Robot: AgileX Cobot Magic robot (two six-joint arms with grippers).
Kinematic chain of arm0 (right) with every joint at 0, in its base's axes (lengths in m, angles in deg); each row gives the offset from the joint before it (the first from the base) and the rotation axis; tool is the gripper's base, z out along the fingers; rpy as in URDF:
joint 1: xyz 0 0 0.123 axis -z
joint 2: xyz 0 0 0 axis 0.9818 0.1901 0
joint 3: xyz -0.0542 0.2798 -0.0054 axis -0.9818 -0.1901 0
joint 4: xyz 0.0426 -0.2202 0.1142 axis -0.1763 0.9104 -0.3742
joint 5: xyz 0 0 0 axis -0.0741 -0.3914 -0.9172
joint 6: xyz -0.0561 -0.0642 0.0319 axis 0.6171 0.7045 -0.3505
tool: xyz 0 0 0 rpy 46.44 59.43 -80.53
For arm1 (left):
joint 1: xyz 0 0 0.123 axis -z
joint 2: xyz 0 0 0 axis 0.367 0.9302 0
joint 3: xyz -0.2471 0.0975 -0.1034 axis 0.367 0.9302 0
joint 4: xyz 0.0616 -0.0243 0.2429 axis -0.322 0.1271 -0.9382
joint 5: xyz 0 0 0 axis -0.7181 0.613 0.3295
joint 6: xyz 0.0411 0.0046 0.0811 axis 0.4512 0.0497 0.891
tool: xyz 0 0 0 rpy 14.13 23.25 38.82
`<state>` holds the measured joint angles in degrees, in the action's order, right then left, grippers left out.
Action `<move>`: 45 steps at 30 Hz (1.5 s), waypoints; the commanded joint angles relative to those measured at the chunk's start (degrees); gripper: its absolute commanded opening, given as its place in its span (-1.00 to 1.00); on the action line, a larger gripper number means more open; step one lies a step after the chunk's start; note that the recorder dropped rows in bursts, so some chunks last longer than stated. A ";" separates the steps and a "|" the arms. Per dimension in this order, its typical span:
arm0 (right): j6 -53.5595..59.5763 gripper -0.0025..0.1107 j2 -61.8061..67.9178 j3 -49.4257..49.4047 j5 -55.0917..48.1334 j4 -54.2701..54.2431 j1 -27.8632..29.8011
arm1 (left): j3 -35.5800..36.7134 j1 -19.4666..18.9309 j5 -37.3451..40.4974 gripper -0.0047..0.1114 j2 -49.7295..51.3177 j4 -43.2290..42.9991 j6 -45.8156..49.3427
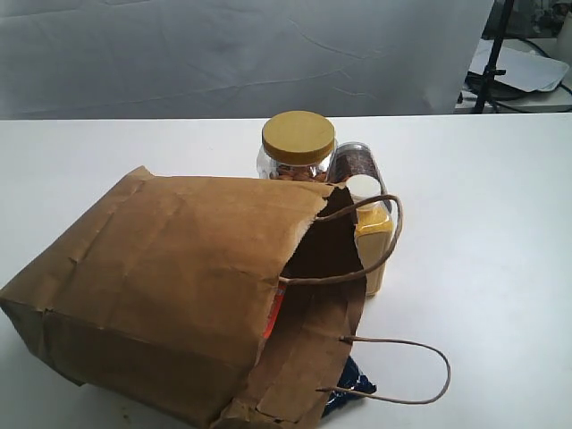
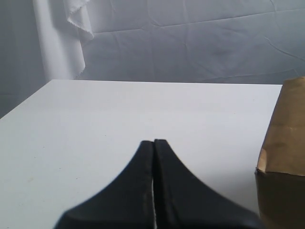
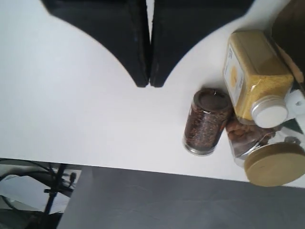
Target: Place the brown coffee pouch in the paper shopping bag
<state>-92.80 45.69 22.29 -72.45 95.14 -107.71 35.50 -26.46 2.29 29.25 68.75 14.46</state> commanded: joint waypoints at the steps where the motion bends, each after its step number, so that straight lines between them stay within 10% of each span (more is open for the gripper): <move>1: -0.07 -0.96 -7.55 -7.62 4.65 -4.80 5.98 | 0.20 -0.19 0.01 -0.92 -0.20 -0.26 -0.15; 20: 5.21 -0.96 -35.28 -29.33 19.36 -11.45 12.88 | 0.20 -0.19 0.01 -0.92 -0.20 -0.26 -0.15; 45: 14.31 -0.96 -36.82 -30.40 16.15 -11.62 12.76 | 0.20 -0.19 0.01 -0.92 -0.20 -0.26 -0.15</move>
<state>-78.49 9.21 -7.95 -55.82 83.49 -95.08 35.50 -26.46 2.29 29.25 68.75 14.46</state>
